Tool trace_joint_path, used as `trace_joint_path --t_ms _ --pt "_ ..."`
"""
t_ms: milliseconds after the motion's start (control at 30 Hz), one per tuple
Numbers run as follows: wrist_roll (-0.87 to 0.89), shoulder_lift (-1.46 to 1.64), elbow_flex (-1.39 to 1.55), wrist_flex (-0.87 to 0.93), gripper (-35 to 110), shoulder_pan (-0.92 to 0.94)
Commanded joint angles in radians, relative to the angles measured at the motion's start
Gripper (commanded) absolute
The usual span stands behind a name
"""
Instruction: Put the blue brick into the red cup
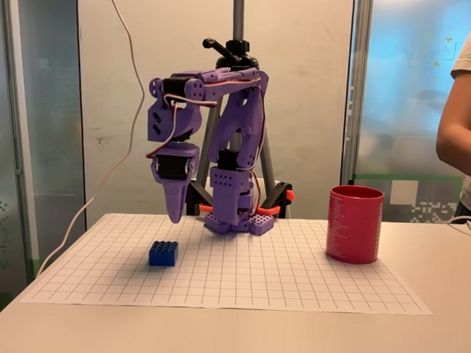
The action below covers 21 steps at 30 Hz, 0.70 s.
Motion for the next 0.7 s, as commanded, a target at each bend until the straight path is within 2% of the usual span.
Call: trace_joint_path --t_ms 0,467,533,600,667 --pt "-0.02 0.006 0.023 -0.031 0 0.035" --pt "-0.037 -0.015 0.021 -0.057 2 0.063" --pt "-0.021 -0.009 0.023 -0.046 41 0.078" --pt "-0.028 -0.008 0.011 -0.018 59 0.087" --pt "-0.043 -0.008 -0.009 0.009 62 0.083"
